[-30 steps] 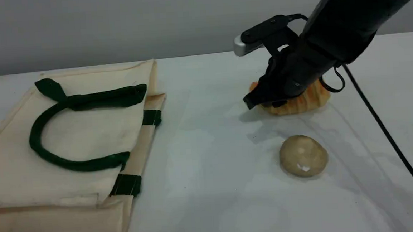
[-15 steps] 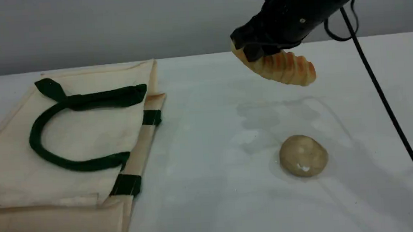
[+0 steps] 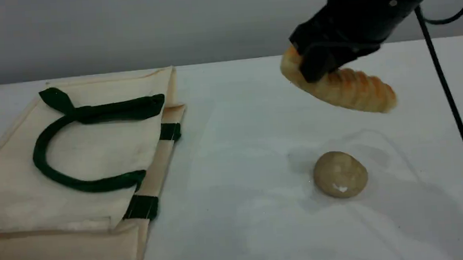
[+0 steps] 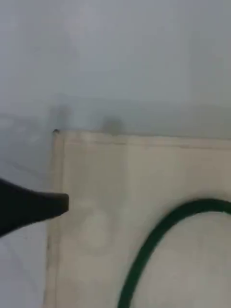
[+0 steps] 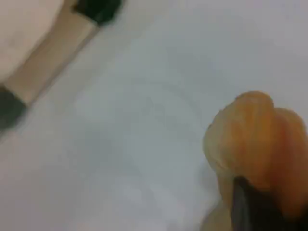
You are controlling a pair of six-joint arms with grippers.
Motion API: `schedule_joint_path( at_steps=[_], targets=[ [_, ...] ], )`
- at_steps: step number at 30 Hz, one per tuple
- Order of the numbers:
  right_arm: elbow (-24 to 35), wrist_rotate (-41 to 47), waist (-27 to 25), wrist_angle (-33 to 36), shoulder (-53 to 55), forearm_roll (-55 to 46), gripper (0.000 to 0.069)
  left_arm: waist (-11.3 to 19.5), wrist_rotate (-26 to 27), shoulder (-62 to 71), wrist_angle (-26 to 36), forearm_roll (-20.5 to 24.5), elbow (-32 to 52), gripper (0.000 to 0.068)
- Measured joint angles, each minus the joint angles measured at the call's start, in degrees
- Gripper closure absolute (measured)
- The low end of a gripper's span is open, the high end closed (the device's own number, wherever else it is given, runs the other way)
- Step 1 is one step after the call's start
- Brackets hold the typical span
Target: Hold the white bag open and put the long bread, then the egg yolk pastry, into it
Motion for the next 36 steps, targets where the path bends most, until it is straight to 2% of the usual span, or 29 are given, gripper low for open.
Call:
schedule_joint_path(
  at_steps=[7,11,16,28,36],
  targets=[
    [0.0,25.8,0.2,9.3,-4.1,-25.6,0.0610,0.0,0.0,7.8,-6.8,-0.1,0.0,0.0229],
    [-0.2,34.6,0.2,10.6,-5.3,-34.9,0.0610,0.0,0.0,12.9,-9.7,-0.2,0.0,0.0229],
    [-0.3,36.5,0.2,10.1,-5.3,-37.0,0.0611,0.0,-1.1,19.4,-13.4,-0.4,-1.0,0.0229],
    [-0.2,36.4,0.2,9.2,-5.2,-35.7,0.0615,0.0,-2.6,32.4,-14.8,-0.4,-8.0,0.0229],
    [-0.2,36.4,0.2,9.0,-5.2,-35.8,0.0615,0.0,-2.6,37.9,-19.4,-0.6,-8.0,0.0229]
  ],
)
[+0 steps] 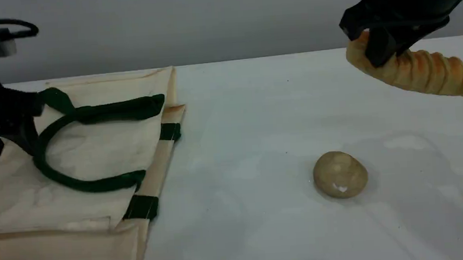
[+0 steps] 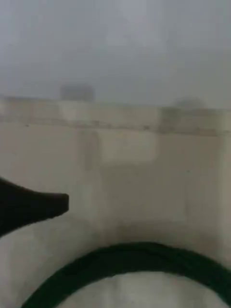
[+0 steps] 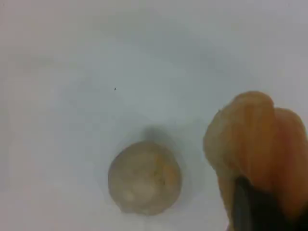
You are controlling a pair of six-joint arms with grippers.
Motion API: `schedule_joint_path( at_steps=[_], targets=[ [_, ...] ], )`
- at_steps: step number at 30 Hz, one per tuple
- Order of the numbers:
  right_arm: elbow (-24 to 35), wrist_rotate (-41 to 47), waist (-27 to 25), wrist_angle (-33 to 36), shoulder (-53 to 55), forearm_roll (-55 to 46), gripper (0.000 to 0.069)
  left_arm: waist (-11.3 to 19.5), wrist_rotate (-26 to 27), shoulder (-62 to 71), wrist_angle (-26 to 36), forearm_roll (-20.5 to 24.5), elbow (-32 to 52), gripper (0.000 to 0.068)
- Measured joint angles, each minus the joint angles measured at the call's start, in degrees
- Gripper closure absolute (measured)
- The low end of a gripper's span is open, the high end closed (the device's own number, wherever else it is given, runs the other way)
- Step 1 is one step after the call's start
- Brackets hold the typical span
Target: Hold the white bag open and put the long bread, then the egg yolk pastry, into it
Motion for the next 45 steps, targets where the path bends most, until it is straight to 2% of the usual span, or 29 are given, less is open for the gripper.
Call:
schedule_joint_path(
  at_steps=[8,18,32,38,40,43,45],
  targets=[
    [0.0,0.0,0.0,0.0,0.0,0.0,0.0615,0.0,0.0,2.0,-2.0,0.0,0.0,0.0248],
    [0.0,0.0,0.0,0.1,0.0,0.0,0.0617,0.0,0.0,2.0,-4.1,0.0,0.0,0.0444],
    [0.0,0.0,0.0,0.1,0.0,0.0,0.0618,0.0,0.0,4.2,-3.5,-1.6,0.1,0.0454],
    [0.0,0.0,0.0,0.1,0.0,0.0,0.0618,0.0,-1.9,5.5,-3.3,-1.7,0.1,0.0456],
    [0.0,0.0,0.0,0.1,0.0,0.0,0.0618,0.0,-2.0,5.4,-3.0,-1.7,0.1,0.0489],
    [0.0,0.0,0.0,0.1,0.0,0.0,0.0618,0.0,-2.0,5.4,-1.6,-1.7,0.1,0.0611],
    [0.0,0.0,0.0,0.1,0.0,0.0,0.0618,0.0,-2.0,5.3,-0.9,-1.7,0.1,0.0661]
  ],
)
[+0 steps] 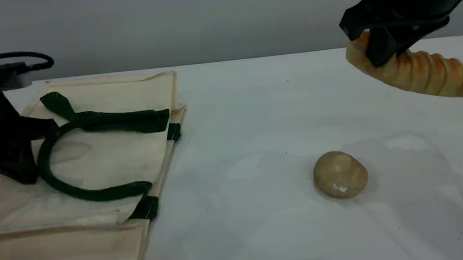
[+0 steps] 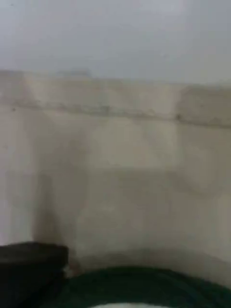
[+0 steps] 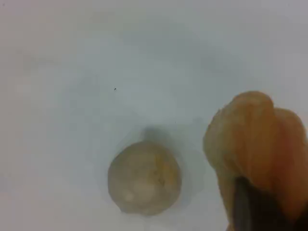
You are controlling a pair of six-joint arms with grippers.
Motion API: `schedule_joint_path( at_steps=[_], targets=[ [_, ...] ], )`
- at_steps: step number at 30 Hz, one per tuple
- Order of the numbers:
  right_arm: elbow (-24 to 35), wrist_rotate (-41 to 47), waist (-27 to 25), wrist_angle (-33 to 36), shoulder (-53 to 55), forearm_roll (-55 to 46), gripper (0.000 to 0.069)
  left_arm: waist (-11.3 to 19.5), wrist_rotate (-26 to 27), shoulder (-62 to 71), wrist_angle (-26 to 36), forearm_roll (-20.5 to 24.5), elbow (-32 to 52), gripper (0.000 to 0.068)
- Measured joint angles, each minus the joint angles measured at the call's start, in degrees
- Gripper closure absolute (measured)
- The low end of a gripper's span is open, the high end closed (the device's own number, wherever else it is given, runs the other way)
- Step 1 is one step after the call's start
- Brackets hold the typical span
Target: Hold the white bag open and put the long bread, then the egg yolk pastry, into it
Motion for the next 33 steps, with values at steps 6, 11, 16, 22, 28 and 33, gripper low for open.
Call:
schedule_joint_path(
  at_steps=[6,11,16,22,28,33],
  targets=[
    [0.0,0.0,0.0,0.0,0.0,0.1,0.0618,0.0,1.2,-4.0,3.3,-0.1,-1.8,0.0677],
    [0.0,0.0,0.0,0.0,0.0,0.6,0.0618,0.0,5.7,-9.2,11.8,-1.9,-6.9,0.0677],
    [0.0,-0.1,0.0,0.1,0.0,0.7,0.0618,0.0,9.2,-12.7,20.2,-3.4,-10.8,0.0677],
    [0.0,-0.1,0.0,0.3,0.0,0.8,0.0618,0.0,9.3,-11.6,22.8,-4.1,-10.7,0.0675],
    [0.0,-0.1,0.0,0.5,0.0,0.8,0.0618,0.0,7.9,-11.2,19.9,-4.1,-10.7,0.0661],
    [0.0,-0.1,0.0,0.5,0.0,0.9,0.0618,0.0,7.9,-9.0,18.0,-4.1,-10.7,0.0581]
  ],
)
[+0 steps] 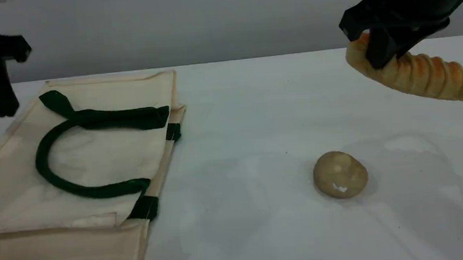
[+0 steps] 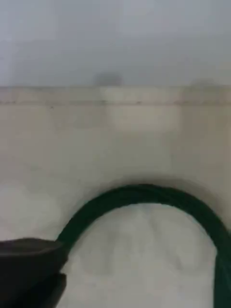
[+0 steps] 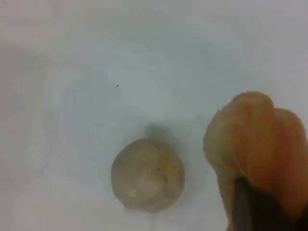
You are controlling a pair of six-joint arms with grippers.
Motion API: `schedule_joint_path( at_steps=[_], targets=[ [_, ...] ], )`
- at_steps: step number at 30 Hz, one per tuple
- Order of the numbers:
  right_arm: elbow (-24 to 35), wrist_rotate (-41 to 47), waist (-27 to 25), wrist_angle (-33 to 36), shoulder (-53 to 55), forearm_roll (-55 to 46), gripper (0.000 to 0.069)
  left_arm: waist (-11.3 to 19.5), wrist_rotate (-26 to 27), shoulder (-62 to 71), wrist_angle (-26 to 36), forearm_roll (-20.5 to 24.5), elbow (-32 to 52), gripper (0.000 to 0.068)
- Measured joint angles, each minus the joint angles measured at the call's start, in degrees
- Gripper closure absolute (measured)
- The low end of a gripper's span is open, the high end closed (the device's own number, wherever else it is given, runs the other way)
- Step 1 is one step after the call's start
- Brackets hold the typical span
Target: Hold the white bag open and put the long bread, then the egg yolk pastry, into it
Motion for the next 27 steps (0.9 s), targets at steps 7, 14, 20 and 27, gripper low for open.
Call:
schedule_joint_path(
  at_steps=[7,14,20,27],
  targets=[
    [0.0,-0.1,0.0,0.5,0.0,0.3,0.0618,0.0,-0.2,4.3,-3.6,0.0,0.0,0.0295],
    [0.0,-0.4,0.0,0.9,0.0,0.1,0.0618,0.0,-3.0,6.4,-9.9,0.2,-0.1,0.0141],
    [0.0,-0.4,0.0,0.7,0.0,0.1,0.0618,0.0,-2.9,11.4,-9.9,0.1,-2.5,0.0135],
    [0.0,-0.5,0.0,0.5,0.0,0.1,0.0618,0.0,-4.6,16.0,-9.8,-0.1,-3.6,0.0135]
  ],
)
